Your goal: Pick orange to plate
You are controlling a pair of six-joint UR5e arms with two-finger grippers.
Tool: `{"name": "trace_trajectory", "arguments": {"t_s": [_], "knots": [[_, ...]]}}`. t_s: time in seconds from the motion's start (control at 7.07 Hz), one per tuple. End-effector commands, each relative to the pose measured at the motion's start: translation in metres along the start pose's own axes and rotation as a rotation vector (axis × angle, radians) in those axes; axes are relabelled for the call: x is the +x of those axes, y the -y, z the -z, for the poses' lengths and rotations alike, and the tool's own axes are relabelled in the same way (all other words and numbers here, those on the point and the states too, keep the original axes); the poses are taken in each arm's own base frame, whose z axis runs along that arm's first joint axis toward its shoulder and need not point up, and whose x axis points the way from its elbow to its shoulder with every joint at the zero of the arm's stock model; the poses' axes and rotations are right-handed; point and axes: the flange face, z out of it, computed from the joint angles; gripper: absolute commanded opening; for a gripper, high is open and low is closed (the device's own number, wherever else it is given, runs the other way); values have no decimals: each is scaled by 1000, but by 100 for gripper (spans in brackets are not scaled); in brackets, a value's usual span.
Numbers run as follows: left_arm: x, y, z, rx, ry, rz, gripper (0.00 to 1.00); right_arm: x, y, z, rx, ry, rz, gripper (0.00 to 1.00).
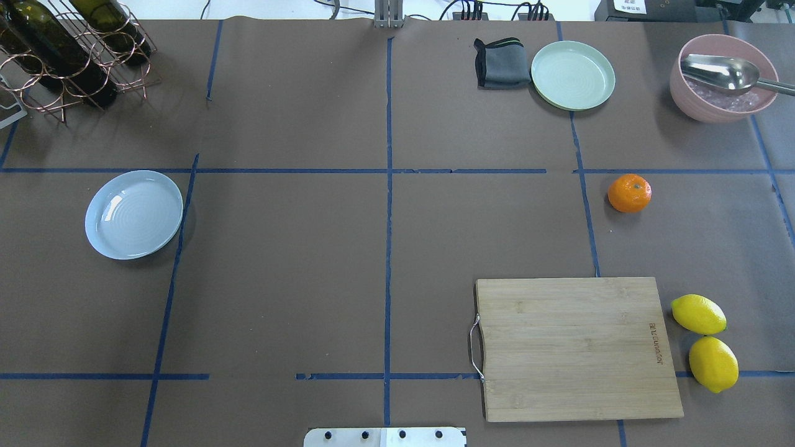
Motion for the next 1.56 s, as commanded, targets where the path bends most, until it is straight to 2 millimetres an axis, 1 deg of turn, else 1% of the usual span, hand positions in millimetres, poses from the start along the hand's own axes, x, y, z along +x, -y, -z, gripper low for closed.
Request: {"name": "trace_trajectory", "arguments": {"t_s": [0.0,0.14,0.28,0.42,0.57,0.71,0.85,0.99,1.13,1.27,1.42], "knots": [[-8,9,17,43,3,14,100,-10,7,13,25,8,9,100],[-4,25,22,70,7,-22,100,-20,16,22,42,8,15,100],[2,29,25,99,-21,-41,100,-32,30,31,62,9,43,100],[13,45,31,128,-25,-84,100,-49,49,45,97,3,92,100],[52,67,3,79,-41,-173,100,-83,83,68,141,0,160,100],[74,72,-19,41,-55,-204,100,-104,91,56,122,5,202,100],[102,79,-35,45,-66,-146,100,-131,95,47,106,15,212,100],[127,81,-57,65,-75,-76,100,-157,95,37,81,46,120,100],[151,84,-80,66,-101,-5,100,-182,103,38,79,65,64,100],[171,84,-98,71,-120,37,100,-206,111,36,94,79,53,100],[193,80,-120,86,-100,79,100,-225,111,26,95,93,7,100]]}}
